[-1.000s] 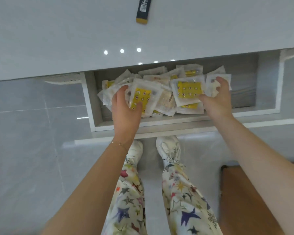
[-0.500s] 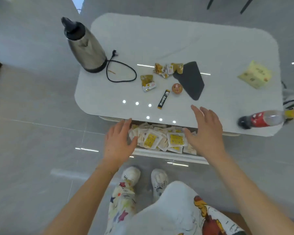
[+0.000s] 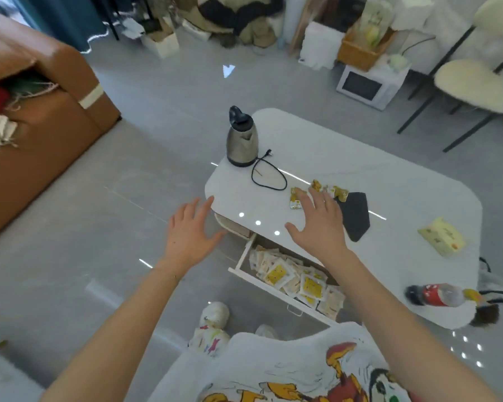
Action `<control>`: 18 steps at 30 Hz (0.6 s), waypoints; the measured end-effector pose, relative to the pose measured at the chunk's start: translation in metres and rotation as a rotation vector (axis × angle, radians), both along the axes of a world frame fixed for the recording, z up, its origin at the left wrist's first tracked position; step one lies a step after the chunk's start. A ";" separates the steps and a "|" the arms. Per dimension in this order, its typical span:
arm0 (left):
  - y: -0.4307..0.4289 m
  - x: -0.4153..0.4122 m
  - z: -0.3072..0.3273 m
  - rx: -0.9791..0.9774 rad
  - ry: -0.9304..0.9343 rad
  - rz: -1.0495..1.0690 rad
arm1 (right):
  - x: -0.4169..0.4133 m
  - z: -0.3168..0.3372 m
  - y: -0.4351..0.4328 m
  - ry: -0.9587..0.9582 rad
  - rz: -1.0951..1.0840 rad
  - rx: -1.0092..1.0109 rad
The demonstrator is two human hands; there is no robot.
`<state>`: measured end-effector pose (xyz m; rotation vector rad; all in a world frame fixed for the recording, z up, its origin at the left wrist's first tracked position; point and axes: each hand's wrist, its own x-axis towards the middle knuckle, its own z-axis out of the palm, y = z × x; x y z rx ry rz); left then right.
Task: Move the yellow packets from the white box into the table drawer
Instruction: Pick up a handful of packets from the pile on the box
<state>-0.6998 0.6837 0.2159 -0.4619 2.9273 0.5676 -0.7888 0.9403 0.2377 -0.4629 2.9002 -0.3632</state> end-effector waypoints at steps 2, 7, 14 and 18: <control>-0.023 0.008 0.010 -0.024 0.006 0.035 | -0.005 0.011 -0.026 0.008 0.060 0.013; -0.086 0.034 0.024 -0.001 0.027 0.169 | -0.005 0.027 -0.110 0.033 0.218 0.010; -0.204 0.100 0.035 -0.037 0.079 0.386 | 0.018 0.037 -0.266 0.055 0.469 -0.041; -0.272 0.151 0.041 -0.052 0.071 0.502 | 0.043 0.040 -0.361 0.029 0.567 -0.080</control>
